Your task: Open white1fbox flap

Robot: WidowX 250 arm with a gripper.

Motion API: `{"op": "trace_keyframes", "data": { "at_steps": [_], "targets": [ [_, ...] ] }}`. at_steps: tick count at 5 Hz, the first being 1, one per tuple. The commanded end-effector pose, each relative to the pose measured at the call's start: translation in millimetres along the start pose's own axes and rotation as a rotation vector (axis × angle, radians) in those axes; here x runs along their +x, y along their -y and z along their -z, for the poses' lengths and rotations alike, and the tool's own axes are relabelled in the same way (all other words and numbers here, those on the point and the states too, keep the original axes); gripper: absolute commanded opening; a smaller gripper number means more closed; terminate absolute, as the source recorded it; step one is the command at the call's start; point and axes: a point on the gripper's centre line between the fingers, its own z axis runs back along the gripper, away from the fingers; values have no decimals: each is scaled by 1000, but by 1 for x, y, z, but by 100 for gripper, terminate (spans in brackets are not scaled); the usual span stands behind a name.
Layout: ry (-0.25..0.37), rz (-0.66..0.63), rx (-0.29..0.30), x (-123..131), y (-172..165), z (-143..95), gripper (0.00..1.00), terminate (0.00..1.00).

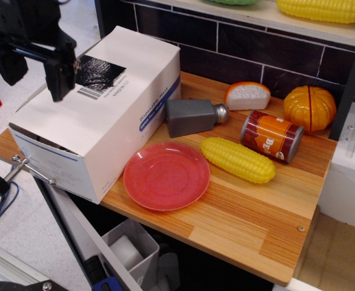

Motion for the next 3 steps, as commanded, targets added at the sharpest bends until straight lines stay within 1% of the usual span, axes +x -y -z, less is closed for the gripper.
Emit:
{"op": "trace_keyframes", "data": {
  "at_steps": [1, 2, 3],
  "targets": [
    [-20, -76, -82, 2, -21, -2, 100, 0],
    [-7, -101, -131, -1, -25, 8, 100, 0],
    [-18, -112, -177, -2, -29, 19, 100, 0]
  ]
}}
